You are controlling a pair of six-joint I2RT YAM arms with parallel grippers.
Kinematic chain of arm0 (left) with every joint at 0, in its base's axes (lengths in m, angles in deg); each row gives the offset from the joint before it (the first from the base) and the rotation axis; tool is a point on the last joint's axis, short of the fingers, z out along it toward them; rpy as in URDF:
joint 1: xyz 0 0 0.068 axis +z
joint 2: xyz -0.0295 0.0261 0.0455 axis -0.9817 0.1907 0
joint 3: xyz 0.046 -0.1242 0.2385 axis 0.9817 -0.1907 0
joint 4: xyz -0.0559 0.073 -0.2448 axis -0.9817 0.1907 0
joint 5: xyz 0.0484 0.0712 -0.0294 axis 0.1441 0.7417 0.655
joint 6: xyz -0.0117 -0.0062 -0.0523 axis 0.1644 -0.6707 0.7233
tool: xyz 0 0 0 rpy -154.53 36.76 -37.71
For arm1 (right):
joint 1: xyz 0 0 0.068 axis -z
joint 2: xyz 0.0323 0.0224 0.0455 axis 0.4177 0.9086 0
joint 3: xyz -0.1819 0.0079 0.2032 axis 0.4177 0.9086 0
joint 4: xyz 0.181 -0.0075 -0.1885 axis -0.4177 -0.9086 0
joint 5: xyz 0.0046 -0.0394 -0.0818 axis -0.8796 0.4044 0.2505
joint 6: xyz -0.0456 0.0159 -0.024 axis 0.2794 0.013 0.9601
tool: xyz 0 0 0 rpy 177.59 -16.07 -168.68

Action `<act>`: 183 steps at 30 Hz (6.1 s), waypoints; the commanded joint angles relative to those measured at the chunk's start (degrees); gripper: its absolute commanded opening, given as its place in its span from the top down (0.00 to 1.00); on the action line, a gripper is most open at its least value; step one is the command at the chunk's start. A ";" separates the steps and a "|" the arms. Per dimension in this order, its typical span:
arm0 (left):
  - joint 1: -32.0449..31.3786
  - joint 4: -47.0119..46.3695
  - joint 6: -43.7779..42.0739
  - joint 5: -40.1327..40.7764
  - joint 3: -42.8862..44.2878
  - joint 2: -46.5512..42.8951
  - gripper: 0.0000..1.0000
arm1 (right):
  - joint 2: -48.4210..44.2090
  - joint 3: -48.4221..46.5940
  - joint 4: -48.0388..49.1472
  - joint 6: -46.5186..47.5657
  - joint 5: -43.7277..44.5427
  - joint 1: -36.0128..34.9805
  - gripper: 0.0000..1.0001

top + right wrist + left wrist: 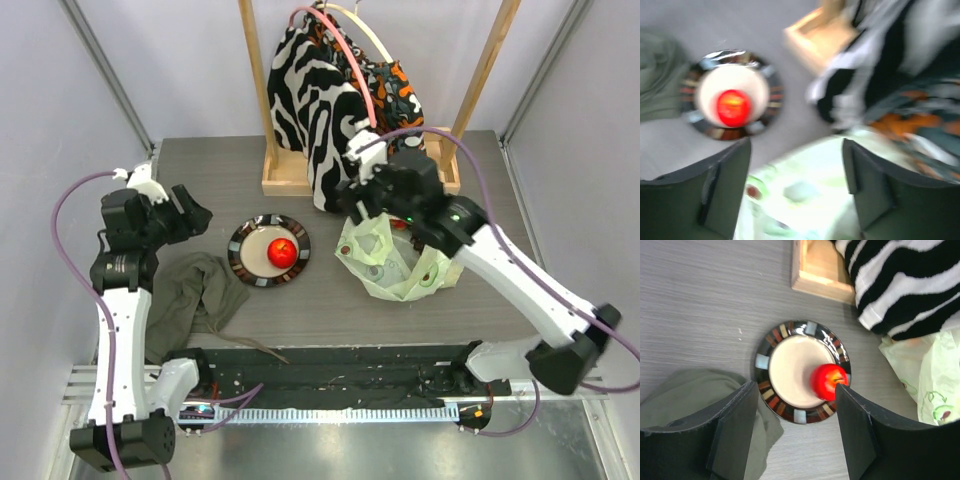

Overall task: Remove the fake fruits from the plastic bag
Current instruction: Adjust the plastic bag at the center of the board, then take out the fake fruit from the plastic bag.

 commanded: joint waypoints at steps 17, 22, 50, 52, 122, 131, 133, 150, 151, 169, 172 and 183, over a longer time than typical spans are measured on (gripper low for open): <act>-11.24 -6.15 -1.62 -4.21 5.24 9.49 0.34 | -18.78 25.77 -34.29 30.90 16.46 9.83 0.57; -13.17 -6.93 -1.71 -4.74 4.97 10.45 0.34 | -22.40 24.98 -42.11 38.65 17.61 9.92 0.54; -34.61 -18.69 9.53 -18.96 15.68 38.10 0.11 | 11.78 10.22 -14.96 26.98 4.17 22.12 0.48; -37.85 -19.85 9.19 -19.68 17.62 40.68 0.07 | 12.22 10.04 -15.14 24.52 3.02 23.18 0.47; -49.47 -12.56 -6.81 -2.72 13.24 41.04 0.71 | -9.58 21.04 -34.30 50.19 -4.27 46.83 0.41; -49.91 -13.62 -5.75 0.09 14.64 41.65 0.60 | -4.57 11.71 -30.98 39.64 -13.68 37.53 0.40; -49.91 -13.09 -6.10 0.53 15.52 42.00 0.58 | -3.34 13.98 -28.86 38.32 -12.72 34.89 0.42; -49.83 -10.72 -8.04 0.63 19.03 44.11 0.55 | 9.31 14.96 -1.43 26.27 -4.45 29.35 0.31; -49.83 -10.72 -8.04 0.45 19.47 44.46 0.55 | 9.84 15.40 -0.73 25.92 -4.54 28.91 0.31; -49.83 -11.77 -7.69 0.62 21.23 45.96 0.55 | 8.29 16.99 9.93 25.66 1.17 25.39 0.67; -49.74 -12.03 -7.34 1.67 22.72 46.75 0.55 | 4.50 14.35 1.06 25.92 -4.71 25.47 0.67; -48.60 -13.97 -6.37 10.11 34.23 53.16 0.55 | -11.93 17.86 -29.81 35.14 -7.71 25.39 0.69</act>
